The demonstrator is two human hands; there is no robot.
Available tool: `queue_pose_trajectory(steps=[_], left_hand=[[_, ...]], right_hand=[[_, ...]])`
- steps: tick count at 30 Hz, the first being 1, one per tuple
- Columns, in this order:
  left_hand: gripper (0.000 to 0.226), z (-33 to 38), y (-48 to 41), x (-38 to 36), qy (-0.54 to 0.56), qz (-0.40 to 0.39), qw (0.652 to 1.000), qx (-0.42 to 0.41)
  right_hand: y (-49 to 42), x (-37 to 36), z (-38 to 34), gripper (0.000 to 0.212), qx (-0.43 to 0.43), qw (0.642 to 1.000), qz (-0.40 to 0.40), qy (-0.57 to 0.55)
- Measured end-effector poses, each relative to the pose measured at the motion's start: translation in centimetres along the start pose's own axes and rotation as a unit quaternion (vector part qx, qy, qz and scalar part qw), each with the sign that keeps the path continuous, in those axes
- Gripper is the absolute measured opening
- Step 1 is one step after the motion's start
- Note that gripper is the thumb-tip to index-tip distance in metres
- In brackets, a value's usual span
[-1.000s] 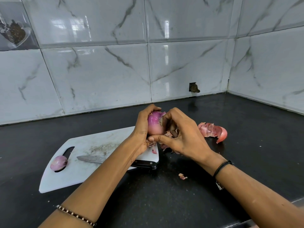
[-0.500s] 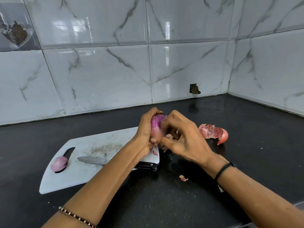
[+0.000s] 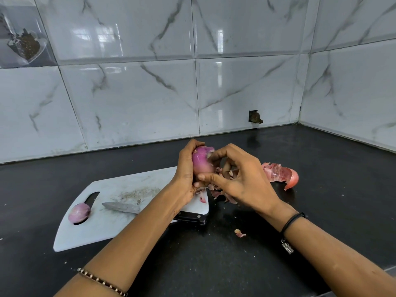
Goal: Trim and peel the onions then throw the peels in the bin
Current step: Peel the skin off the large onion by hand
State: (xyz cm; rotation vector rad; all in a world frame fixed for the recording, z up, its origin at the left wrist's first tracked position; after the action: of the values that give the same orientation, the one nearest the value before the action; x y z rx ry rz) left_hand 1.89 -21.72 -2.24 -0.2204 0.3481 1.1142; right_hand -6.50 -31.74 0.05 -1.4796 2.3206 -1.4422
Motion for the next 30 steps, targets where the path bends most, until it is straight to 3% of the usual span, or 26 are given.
queue_pose_trajectory(steps=[4,7,15,19,24,30], left_hand=[[0.033,0.1,-0.3,0.4,0.022,0.007,1.0,-0.014],[0.035,0.1,-0.4,0.7,0.0,0.018,1.0,-0.019],[0.045,0.3,-1.3,1.8,-0.009,0.024,0.999,-0.021],[0.038,0.2,-1.0,1.2,-0.017,0.005,0.999,-0.028],[0.035,0.3,-1.0,0.9,-0.033,-0.001,0.998,-0.051],[0.038,0.2,-1.1,0.9,-0.055,0.016,0.996,-0.065]], right_hand=[[-0.2,-0.1,0.3,0.012,0.005,1.0,-0.001,0.0],[-0.1,-0.3,0.6,0.008,0.011,1.0,-0.007,0.025],[0.0,-0.3,0.3,0.01,0.018,0.999,-0.003,0.045],[0.0,-0.4,0.3,0.015,0.017,0.999,-0.002,0.047],[-0.1,-0.1,0.3,0.009,0.015,0.999,0.01,0.05],[0.0,-0.6,0.6,0.005,0.009,0.997,-0.029,0.077]])
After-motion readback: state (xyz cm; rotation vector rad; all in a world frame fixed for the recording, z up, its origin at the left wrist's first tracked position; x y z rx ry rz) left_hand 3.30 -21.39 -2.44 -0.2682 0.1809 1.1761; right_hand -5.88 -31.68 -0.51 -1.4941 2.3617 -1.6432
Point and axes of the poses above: each hand's wrist, its own y-axis away from the middle knuckle, its own x-axis out of the back of the hand, z = x × y, the point moved 6 cm from there along -y, towards the middle knuckle, and after that the axes turned 5 degrees about -x, right-handed, at the moved point
